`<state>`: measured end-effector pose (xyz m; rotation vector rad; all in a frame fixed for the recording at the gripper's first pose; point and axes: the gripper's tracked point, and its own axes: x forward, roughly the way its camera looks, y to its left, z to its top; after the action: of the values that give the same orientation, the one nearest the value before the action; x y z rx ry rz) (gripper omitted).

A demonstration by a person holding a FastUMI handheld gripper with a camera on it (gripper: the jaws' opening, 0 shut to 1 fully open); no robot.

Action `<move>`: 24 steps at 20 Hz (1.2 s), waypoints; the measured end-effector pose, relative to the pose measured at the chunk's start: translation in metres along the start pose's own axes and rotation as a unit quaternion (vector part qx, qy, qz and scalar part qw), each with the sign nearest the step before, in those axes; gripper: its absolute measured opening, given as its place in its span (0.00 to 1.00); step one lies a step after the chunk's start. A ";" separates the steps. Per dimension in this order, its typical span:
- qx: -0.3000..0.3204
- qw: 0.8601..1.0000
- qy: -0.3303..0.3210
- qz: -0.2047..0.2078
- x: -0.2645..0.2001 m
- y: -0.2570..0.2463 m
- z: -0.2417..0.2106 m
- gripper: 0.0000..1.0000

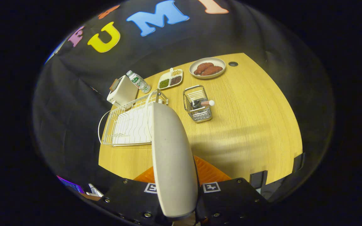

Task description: Take the plate from the dish rack, then take the spoon from the basket and place it into the plate.

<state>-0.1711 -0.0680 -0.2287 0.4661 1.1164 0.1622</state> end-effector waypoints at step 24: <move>0.077 0.994 -0.059 0.041 0.107 -0.110 -0.029 0.62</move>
<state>-0.1619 -0.1201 -0.3756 0.6528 0.9987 0.1193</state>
